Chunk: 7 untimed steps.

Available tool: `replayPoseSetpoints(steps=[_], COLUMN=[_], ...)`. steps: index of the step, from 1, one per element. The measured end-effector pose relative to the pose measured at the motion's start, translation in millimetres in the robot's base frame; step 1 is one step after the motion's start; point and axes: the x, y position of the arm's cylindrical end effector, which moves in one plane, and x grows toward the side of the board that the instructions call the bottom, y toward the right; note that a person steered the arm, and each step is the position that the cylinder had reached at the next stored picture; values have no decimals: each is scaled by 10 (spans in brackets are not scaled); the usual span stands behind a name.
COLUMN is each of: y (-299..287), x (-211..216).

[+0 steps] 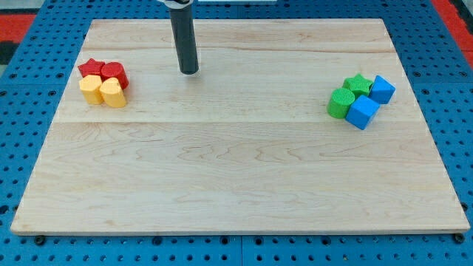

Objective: Move your arm to the bottom right

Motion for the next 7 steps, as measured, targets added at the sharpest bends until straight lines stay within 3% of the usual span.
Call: replayPoseSetpoints(steps=[1, 5, 6, 7], y=[0, 357, 731, 1516], x=[-175, -159, -113, 221])
